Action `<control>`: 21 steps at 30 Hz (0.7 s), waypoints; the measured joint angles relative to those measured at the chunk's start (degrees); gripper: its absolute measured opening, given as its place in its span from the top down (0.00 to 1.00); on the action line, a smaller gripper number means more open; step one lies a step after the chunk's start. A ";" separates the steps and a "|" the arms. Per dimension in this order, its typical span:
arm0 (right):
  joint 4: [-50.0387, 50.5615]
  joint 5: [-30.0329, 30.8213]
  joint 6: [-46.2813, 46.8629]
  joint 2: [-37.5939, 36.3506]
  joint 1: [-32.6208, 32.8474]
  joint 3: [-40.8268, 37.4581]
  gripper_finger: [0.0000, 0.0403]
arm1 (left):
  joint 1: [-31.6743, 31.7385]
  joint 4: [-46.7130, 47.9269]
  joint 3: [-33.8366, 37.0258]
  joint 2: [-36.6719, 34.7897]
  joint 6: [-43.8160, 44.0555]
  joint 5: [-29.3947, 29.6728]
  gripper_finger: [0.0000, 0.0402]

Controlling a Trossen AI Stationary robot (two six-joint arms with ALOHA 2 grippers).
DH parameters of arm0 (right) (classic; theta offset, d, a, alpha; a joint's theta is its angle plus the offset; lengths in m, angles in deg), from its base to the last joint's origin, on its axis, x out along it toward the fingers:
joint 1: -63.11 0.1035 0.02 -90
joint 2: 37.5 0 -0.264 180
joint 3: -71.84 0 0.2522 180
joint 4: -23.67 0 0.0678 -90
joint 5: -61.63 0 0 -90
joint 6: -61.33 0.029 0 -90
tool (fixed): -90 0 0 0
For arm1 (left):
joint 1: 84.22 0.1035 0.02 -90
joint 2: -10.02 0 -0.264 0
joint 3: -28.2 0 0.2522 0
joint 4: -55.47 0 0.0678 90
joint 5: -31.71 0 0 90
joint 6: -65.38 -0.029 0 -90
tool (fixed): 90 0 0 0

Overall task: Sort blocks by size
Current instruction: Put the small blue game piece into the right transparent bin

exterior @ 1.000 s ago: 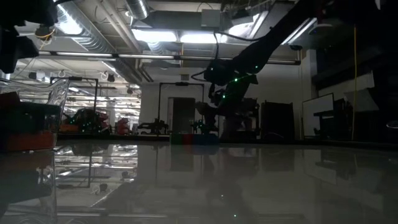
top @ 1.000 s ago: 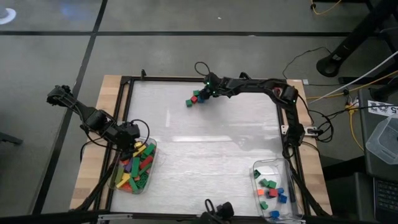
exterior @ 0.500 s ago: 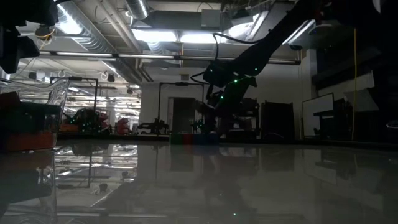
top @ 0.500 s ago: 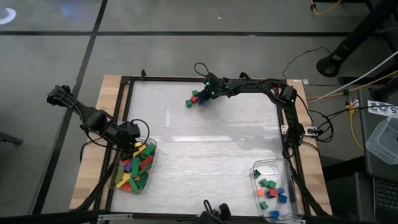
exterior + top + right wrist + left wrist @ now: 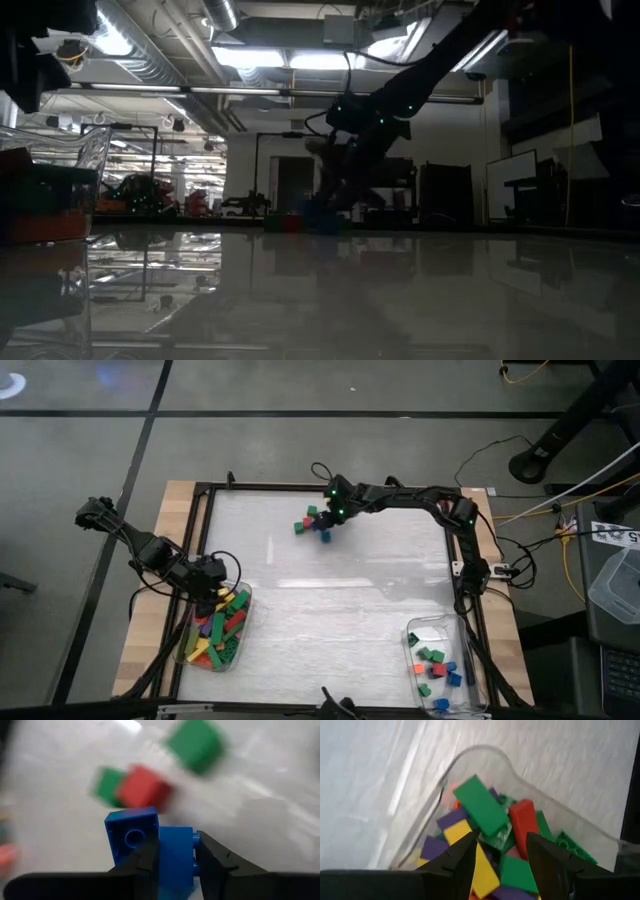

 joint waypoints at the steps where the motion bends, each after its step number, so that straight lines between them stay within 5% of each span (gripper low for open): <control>1: -0.23 -2.61 0.02 -0.14 0.00 0.50 0.78 | 0.00 -0.65 0.00 0.00 -0.36 0.86 0.60; 6: -0.32 -14.04 0.02 -0.14 0.82 2.81 0.78 | 0.00 -5.32 0.00 0.21 -5.17 10.42 0.60; 12: -1.56 -15.31 0.01 -0.14 4.12 3.91 0.78 | 0.11 -12.54 0.00 3.24 -18.39 27.34 0.60; 21: 4.74 0.28 -5.31 -0.14 10.32 3.91 0.75 | 2.00 -19.96 0.00 10.93 -28.30 30.98 0.60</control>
